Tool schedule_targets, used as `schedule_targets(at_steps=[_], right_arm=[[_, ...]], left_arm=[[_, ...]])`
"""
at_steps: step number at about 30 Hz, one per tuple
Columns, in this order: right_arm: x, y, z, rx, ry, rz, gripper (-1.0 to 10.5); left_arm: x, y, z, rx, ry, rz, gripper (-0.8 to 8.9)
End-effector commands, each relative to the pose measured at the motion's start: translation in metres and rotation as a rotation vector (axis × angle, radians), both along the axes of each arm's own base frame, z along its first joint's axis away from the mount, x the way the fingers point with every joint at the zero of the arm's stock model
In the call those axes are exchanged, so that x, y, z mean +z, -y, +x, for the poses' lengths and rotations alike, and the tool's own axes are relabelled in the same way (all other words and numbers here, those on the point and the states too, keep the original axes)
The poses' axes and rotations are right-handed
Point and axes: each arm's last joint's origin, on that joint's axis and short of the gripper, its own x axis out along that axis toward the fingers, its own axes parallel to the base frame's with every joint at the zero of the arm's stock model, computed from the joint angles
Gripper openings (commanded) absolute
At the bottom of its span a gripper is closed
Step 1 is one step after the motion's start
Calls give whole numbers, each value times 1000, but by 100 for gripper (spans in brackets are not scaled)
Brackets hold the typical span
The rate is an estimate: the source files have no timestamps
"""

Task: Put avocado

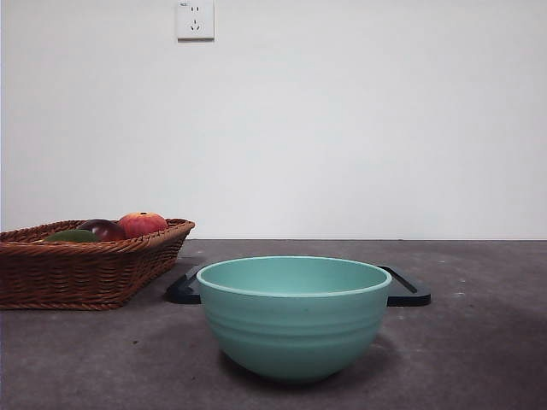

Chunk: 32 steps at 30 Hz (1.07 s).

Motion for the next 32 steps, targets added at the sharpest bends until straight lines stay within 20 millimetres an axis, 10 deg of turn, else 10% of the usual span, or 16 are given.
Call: schedule_targets(at_steps=[1,17,32], right_arm=[[2,0,0,7,13,92,15],[100,0,-19,-8,213,239,12],[171,-10,12,323,-74,275,12]], left_arm=[[-2,0,0,4,-6,-15,9],[98,-2,-11,64,230,-67,9],[209,9,0,-221,121,-83,9]])
